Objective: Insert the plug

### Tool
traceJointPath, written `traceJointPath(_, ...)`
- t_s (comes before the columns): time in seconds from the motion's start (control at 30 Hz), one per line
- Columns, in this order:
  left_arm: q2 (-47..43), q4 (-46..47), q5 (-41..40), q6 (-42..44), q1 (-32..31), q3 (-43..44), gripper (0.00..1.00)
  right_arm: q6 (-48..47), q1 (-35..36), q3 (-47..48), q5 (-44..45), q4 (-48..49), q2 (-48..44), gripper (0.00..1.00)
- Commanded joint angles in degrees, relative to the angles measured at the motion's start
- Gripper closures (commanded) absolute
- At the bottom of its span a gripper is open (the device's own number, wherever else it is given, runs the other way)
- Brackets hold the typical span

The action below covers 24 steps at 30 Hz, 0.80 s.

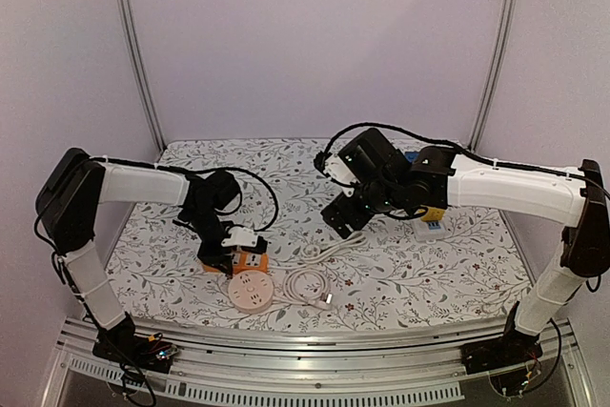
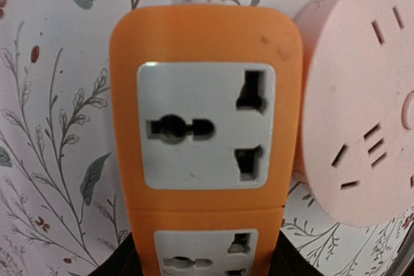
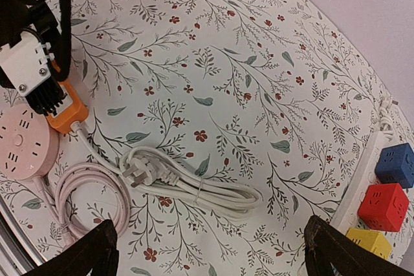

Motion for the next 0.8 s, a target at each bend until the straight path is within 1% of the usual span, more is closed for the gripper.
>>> traceJointPath(0.0, 0.99, -1.60, 0.89, -5.09, -2.33, 0.15, 0.38, -0.44, 0.21, -0.28, 0.59, -0.38, 0.37, 0.01)
traceJointPath(0.07, 0.46, -3.55, -0.04, -4.23, -1.49, 1.73, 0.24, -0.44, 0.17, -0.33, 0.67, -0.47, 0.10, 0.01)
traceJointPath(0.1, 0.24, -5.49, -0.22, -3.94, -0.52, 3.31, 0.20, -0.44, 0.23, -0.33, 0.74, -0.40, 0.01, 0.01)
traceJointPath(0.13, 0.00, -7.42, 0.12, -4.21, 0.70, 5.56, 0.13, -0.44, 0.17, -0.37, 0.80, -0.40, -0.07, 0.01)
traceJointPath(0.2, -0.72, -10.87, 2.74, -5.73, 4.70, 11.11, 0.05, -0.44, 0.23, -0.42, 0.85, -0.37, -0.06, 0.01)
traceJointPath(0.23, -0.95, -10.83, 4.14, -7.50, 7.06, 14.08, 0.02, -0.37, 0.22, -0.42, 0.81, -0.43, -0.07, 0.01)
traceJointPath(0.3, -0.67, -7.56, 4.31, -14.76, 12.17, 21.29, 0.01, -0.35, 0.20, -0.34, 0.66, -0.35, 0.18, 0.01)
traceJointPath(0.37, 1.86, -2.36, 0.93, -29.38, 17.36, 26.83, 0.00, -0.42, 0.17, -0.17, 0.47, -0.25, 0.56, 0.01)
traceJointPath(0.43, 3.84, 0.92, 0.26, -40.04, 21.78, 29.25, 0.00, -0.40, 0.18, 0.37, 0.25, -0.23, 1.12, 0.01)
traceJointPath(0.47, 4.28, 2.62, 0.54, -41.05, 23.14, 28.83, 0.00, -0.43, 0.18, 0.68, -0.10, -0.35, 1.29, 0.01)
traceJointPath(0.53, 5.31, 4.67, -1.90, -35.09, 24.22, 27.98, 0.01, -0.64, 0.21, 1.02, -0.87, -0.85, 1.37, 0.01)
traceJointPath(0.57, 6.32, 3.57, -3.08, -31.47, 24.60, 28.68, 0.01, -0.69, 0.19, 1.07, -0.68, -1.14, 1.20, 0.01)
traceJointPath(0.6, 8.08, 1.11, -4.47, -27.87, 25.33, 30.19, 0.00, -0.70, 0.17, 0.92, -0.35, -1.37, 1.05, 0.01)
traceJointPath(0.7, 14.91, -11.16, -8.58, -18.97, 27.84, 38.71, 0.00, -0.55, 0.17, 0.76, 0.60, -1.68, 0.72, 0.01)
traceJointPath(0.73, 17.18, -15.16, -9.22, -17.21, 28.81, 42.10, 0.00, -0.47, 0.16, 0.92, 0.62, -1.67, 0.75, 0.01)
traceJointPath(0.77, 19.54, -17.83, -12.07, -16.07, 29.79, 44.83, 0.01, -0.47, 0.21, 1.23, 0.47, -1.65, 0.89, 0.01)
